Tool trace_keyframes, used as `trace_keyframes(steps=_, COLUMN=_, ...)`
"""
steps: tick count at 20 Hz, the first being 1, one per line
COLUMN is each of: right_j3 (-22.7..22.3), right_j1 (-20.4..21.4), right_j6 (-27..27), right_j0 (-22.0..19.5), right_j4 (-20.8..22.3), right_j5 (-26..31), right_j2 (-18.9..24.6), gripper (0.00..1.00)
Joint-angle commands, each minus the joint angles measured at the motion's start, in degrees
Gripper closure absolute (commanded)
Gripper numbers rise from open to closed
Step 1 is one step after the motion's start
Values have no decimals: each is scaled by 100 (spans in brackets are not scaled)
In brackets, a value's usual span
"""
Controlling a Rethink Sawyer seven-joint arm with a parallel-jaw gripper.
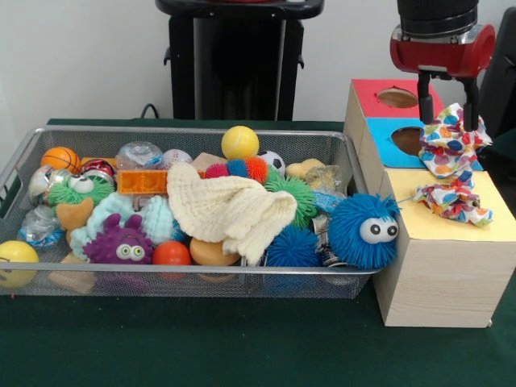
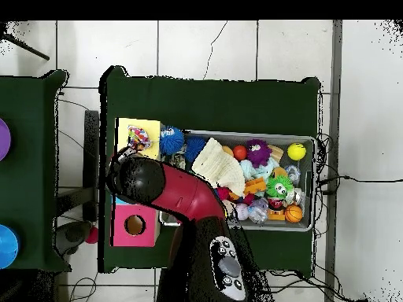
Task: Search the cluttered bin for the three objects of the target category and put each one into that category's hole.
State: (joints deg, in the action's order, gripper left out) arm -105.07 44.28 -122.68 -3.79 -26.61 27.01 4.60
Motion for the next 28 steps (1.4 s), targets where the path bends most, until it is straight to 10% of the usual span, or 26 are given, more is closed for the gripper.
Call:
trace_keyframes(steps=1, right_j3=-558, right_j1=-132, right_j6=-797, right_j0=-63, right_j4=-100, right_j5=-241, right_j2=345, gripper=0)
trace_keyframes(steps=28, right_j3=-1169, right_j1=-77, right_j6=-835, right_j0=-782, right_j4=-818, right_j5=-998, right_j2=1451, gripper=0)
